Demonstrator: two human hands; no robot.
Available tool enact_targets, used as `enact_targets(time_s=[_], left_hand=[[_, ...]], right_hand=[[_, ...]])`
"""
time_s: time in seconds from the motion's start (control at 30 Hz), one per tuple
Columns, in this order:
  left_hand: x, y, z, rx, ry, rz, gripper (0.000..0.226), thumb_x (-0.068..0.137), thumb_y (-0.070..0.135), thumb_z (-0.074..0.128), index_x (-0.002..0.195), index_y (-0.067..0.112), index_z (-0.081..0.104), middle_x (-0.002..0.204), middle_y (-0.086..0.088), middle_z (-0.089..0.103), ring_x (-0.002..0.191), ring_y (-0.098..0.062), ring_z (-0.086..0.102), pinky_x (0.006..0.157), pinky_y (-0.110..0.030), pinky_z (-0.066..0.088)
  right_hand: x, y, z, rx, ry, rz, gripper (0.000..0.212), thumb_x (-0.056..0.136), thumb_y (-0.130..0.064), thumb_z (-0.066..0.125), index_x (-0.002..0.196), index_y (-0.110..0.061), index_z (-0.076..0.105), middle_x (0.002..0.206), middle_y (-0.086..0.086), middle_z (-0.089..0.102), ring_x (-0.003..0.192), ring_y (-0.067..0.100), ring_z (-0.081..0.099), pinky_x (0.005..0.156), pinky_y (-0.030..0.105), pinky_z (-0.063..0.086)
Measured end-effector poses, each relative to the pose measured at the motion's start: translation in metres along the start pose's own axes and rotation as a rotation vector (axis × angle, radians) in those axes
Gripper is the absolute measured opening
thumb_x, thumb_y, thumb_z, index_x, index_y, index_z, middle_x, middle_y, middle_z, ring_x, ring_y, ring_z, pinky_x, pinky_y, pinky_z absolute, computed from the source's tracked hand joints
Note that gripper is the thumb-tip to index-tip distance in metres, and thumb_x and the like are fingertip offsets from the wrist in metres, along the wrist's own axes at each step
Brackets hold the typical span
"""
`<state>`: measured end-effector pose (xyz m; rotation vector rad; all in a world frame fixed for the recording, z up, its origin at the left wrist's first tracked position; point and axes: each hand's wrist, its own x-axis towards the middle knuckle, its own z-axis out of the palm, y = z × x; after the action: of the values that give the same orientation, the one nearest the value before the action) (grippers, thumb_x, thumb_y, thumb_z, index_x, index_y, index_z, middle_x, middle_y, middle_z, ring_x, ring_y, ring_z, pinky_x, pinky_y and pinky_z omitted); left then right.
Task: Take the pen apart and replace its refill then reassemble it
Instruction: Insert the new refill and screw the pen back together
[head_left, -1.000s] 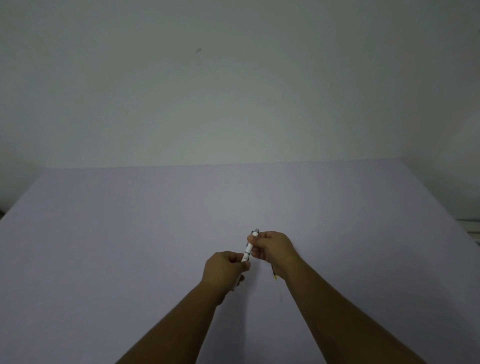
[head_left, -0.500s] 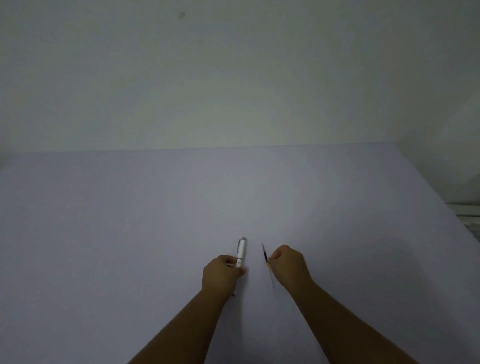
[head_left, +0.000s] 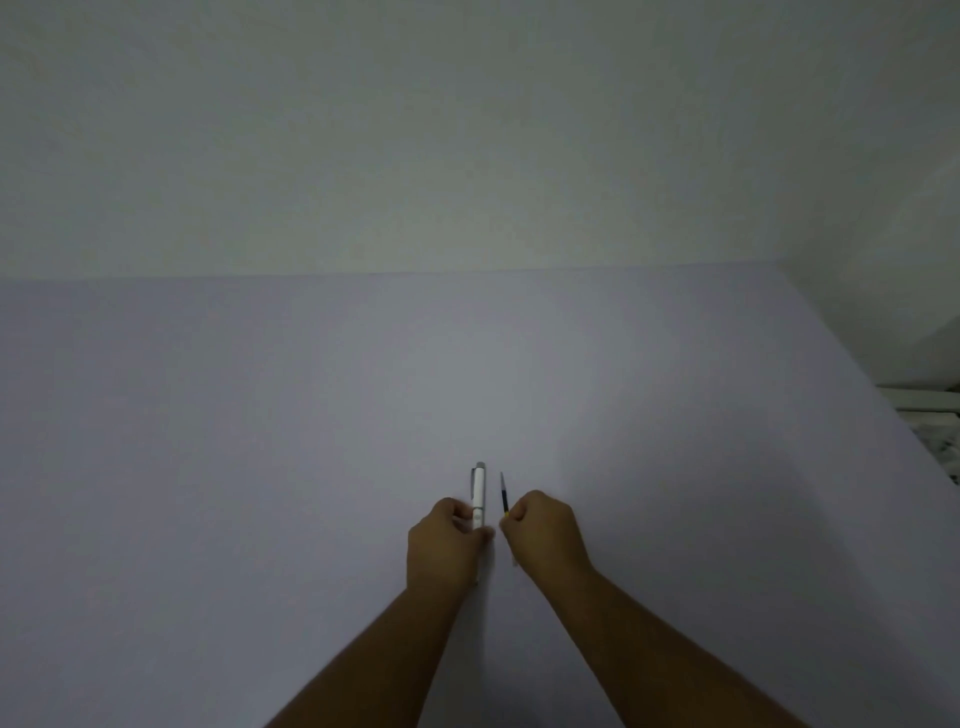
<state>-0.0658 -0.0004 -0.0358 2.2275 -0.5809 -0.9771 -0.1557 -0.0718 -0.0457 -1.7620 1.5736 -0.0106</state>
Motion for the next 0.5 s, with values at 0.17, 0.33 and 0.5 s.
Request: enact_targets(time_s=[0.17, 0.33, 0.5], left_hand=[[-0.0024, 0.0011, 0.0022, 0.004, -0.001, 0.002, 0.021, 0.083, 0.024, 0.07, 0.1, 0.016, 0.059, 0.089, 0.0, 0.059, 0.075, -0.01, 0.055, 0.041, -0.009, 0.036], [-0.002, 0.0001, 0.0043, -0.017, 0.005, -0.01, 0.023, 0.082, 0.025, 0.07, 0.099, 0.015, 0.06, 0.088, 0.0, 0.062, 0.076, -0.012, 0.057, 0.049, -0.008, 0.032], [-0.0016, -0.0023, 0.0049, -0.057, 0.023, -0.019, 0.022, 0.081, 0.027, 0.071, 0.096, 0.016, 0.059, 0.087, -0.001, 0.062, 0.077, -0.012, 0.056, 0.051, -0.008, 0.031]], right_hand=[[-0.0009, 0.0009, 0.0017, 0.021, -0.001, 0.011, 0.018, 0.081, -0.022, 0.059, 0.09, -0.009, 0.069, 0.097, 0.012, 0.073, 0.093, 0.028, 0.068, 0.084, 0.037, 0.057], [-0.0017, 0.0022, 0.0007, 0.037, -0.012, 0.001, 0.017, 0.082, -0.023, 0.06, 0.088, -0.008, 0.068, 0.096, 0.013, 0.073, 0.093, 0.028, 0.068, 0.083, 0.035, 0.055], [-0.0031, 0.0025, -0.0008, 0.036, -0.012, -0.015, 0.012, 0.084, -0.025, 0.059, 0.075, -0.017, 0.057, 0.096, 0.014, 0.073, 0.094, 0.029, 0.068, 0.083, 0.035, 0.055]])
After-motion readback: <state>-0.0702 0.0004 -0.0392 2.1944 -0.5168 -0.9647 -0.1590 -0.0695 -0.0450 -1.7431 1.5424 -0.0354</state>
